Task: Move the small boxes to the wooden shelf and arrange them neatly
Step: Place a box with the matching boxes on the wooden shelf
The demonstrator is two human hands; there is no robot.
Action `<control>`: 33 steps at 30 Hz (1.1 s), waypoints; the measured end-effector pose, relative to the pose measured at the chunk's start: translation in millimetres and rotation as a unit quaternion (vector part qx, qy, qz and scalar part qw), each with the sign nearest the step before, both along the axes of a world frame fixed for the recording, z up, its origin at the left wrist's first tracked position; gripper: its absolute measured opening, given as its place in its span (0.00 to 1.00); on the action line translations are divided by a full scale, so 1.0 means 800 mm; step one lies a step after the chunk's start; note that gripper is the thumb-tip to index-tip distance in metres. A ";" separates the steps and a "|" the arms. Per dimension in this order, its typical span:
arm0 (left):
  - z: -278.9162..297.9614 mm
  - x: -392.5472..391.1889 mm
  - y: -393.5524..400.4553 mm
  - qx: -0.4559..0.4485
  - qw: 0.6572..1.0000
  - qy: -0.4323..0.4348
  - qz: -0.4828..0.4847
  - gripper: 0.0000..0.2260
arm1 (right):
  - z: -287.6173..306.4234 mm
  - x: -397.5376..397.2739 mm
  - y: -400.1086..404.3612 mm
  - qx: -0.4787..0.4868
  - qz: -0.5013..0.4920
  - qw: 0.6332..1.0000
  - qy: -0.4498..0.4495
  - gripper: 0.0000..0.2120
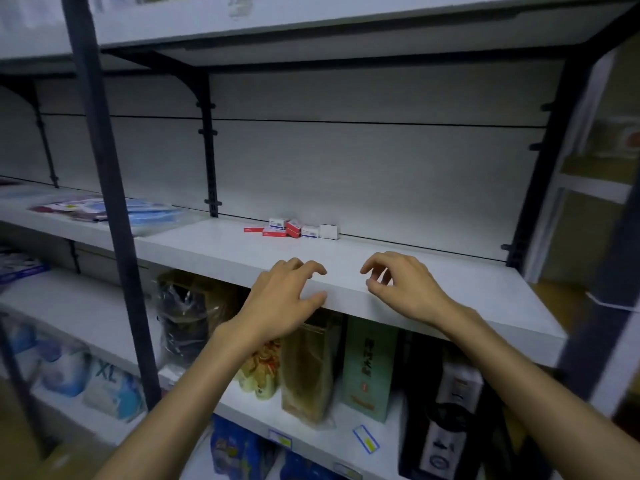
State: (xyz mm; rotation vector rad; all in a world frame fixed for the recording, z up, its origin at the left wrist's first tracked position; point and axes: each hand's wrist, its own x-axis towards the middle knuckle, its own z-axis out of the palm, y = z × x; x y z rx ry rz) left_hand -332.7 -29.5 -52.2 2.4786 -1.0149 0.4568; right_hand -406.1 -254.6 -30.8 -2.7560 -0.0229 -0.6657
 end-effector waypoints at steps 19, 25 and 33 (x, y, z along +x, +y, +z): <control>0.036 0.342 0.040 0.065 0.998 0.005 0.025 0.14 | 0.008 0.279 -0.001 0.022 -0.107 0.994 -0.017 0.08; 0.041 0.431 0.014 0.110 0.993 -0.022 0.025 0.16 | 0.007 0.326 -0.007 0.020 -0.161 0.987 -0.005 0.11; 0.041 0.503 -0.010 0.126 0.990 -0.012 -0.063 0.23 | -0.018 0.356 -0.011 0.006 -0.212 0.977 -0.020 0.20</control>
